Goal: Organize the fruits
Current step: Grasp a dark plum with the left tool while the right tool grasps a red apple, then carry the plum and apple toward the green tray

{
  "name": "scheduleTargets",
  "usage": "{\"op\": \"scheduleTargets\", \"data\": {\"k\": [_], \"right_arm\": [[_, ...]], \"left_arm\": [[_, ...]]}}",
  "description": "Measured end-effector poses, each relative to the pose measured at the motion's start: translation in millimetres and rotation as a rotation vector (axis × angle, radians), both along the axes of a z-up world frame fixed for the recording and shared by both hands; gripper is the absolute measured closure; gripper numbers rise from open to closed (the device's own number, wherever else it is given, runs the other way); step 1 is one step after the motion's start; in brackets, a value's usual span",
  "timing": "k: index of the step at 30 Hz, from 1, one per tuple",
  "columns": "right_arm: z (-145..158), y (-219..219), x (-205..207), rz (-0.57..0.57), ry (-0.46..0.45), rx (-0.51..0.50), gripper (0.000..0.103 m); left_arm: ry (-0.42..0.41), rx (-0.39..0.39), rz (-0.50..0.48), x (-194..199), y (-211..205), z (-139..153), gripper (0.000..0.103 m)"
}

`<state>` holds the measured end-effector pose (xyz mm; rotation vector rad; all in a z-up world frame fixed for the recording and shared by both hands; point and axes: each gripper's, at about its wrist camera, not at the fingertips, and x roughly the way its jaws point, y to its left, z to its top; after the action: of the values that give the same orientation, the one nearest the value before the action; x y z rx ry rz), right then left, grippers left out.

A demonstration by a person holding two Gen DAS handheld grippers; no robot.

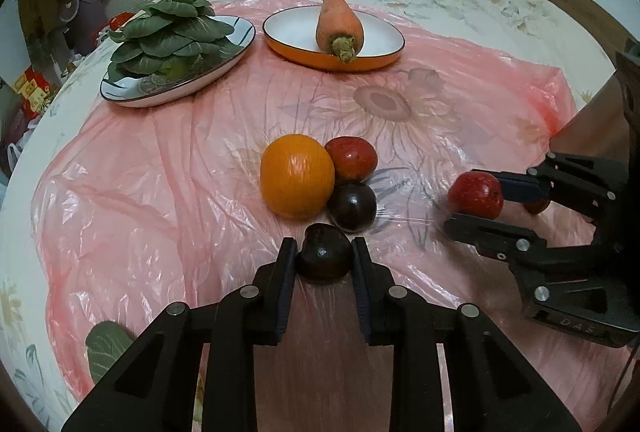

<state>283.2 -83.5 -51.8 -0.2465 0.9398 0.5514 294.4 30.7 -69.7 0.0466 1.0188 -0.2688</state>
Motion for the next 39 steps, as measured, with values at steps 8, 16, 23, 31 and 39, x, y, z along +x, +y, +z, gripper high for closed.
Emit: {"op": "scheduleTargets", "data": {"k": [8, 16, 23, 31, 39], "right_arm": [[15, -10, -29, -0.028, -0.001, 0.047, 0.064], [33, -24, -87, -0.051, -0.008, 0.087, 0.064], [38, -50, -142, -0.104, 0.012, 0.105, 0.064], [50, -77, -188, -0.164, 0.007, 0.119, 0.064], [66, -117, -230, -0.236, -0.022, 0.124, 0.064]], "left_arm": [[-0.005, -0.021, 0.006, -20, 3, 10, 0.080], [-0.027, -0.040, 0.018, -58, 10, 30, 0.080], [-0.043, -0.040, 0.027, -94, 11, 49, 0.080], [-0.071, -0.035, 0.010, -137, -3, 72, 0.080], [-0.093, -0.037, -0.040, -172, -35, 90, 0.080]]}}
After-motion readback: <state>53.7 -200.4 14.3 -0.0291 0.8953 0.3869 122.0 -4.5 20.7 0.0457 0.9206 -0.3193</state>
